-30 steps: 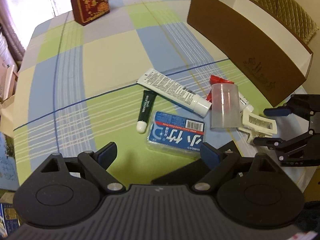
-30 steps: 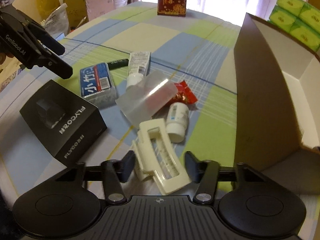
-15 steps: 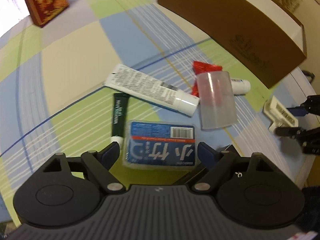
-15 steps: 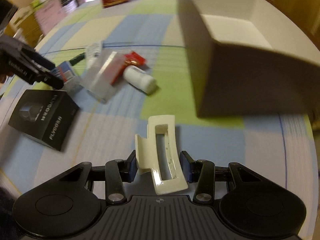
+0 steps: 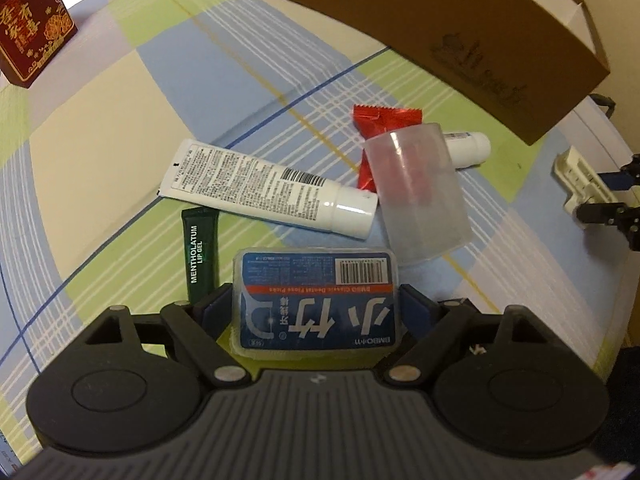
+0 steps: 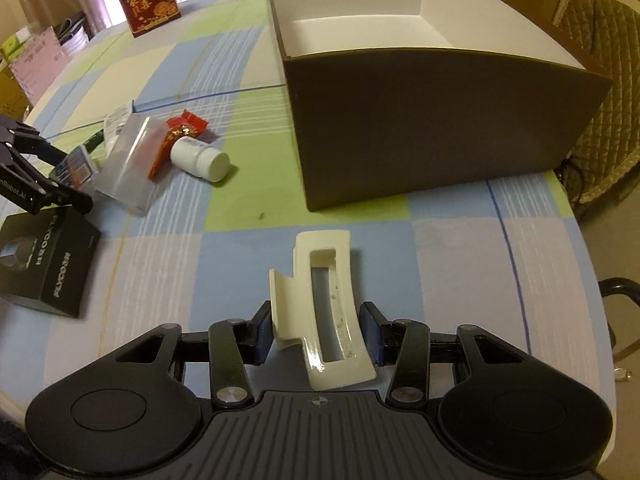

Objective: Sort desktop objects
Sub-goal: 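Grasp the cream claw clip with the right tool while the left tool grasps the blue floss pack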

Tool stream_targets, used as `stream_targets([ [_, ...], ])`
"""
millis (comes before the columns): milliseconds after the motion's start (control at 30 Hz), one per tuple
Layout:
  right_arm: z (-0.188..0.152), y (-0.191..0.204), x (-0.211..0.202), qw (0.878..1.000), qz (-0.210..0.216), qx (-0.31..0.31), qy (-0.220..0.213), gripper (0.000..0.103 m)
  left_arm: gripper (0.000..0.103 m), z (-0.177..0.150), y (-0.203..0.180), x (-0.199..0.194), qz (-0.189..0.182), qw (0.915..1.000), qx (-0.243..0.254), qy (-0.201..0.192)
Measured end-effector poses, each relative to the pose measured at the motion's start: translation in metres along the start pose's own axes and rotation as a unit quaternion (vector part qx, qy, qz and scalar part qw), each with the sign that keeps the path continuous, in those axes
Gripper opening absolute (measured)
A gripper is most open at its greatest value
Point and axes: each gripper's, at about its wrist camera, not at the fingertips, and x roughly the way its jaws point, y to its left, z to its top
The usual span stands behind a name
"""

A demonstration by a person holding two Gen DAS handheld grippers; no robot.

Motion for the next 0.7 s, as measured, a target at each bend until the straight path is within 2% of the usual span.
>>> stream_targets([
  [267,0.004,0.004,0.006,1.000,-0.004,-0.010,-0.005,0.039,0.083,0.000,0.001,0.003,0.024,0.9994,-0.025,-0.005],
  [400,0.002,0.004,0.003,1.000,-0.007,-0.018,-0.004,0.039,0.083,-0.006,0.005,-0.016,0.034,0.9980,-0.047,-0.026],
  [700,0.003,-0.006,-0.027,0.999,0.034,-0.015,-0.020,0.039,0.083,-0.016,0.001,-0.067,0.056,0.9925,-0.086,-0.067],
])
